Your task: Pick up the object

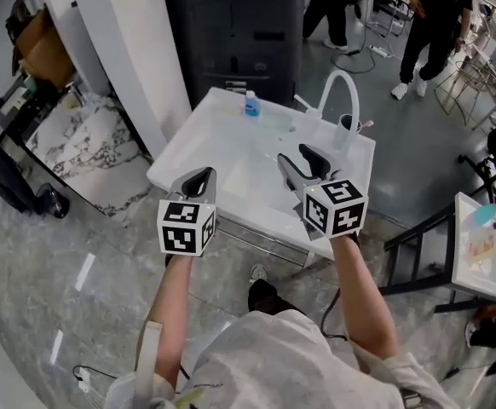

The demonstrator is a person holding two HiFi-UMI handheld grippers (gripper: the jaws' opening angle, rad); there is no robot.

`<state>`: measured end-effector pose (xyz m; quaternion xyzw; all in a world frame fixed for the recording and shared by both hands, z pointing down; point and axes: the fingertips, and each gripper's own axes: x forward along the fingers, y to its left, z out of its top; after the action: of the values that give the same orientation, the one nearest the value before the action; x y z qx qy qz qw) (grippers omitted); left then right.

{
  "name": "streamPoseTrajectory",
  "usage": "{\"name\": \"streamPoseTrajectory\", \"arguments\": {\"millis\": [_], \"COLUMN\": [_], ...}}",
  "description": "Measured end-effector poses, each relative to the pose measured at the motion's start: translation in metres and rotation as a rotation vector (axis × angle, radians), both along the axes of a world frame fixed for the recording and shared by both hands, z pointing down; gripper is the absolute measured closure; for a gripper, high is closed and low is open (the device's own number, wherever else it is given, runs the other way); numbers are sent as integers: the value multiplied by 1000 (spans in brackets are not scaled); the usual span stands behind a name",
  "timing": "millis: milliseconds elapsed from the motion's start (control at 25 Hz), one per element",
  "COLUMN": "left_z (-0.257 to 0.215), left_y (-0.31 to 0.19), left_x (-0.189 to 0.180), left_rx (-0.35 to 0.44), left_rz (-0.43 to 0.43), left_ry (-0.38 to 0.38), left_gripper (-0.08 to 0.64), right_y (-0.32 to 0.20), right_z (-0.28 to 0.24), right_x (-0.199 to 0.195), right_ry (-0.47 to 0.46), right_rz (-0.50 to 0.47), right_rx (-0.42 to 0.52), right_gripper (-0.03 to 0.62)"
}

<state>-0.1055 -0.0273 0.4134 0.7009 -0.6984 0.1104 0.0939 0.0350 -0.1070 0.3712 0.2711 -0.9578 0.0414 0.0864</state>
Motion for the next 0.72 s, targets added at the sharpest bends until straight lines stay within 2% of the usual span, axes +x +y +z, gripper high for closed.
{"name": "streamPoseTrajectory", "arguments": {"millis": [720], "left_z": [15], "left_y": [-146], "left_x": [-56], "left_rx": [-29], "left_rz": [34], "left_ry": [-4], "left_gripper": [561], "right_y": [-135], "right_z": [21], "right_x": [-60], "right_ry": [3], "right_rz": [53], "right_rx": [-29], "right_gripper": [390]}}
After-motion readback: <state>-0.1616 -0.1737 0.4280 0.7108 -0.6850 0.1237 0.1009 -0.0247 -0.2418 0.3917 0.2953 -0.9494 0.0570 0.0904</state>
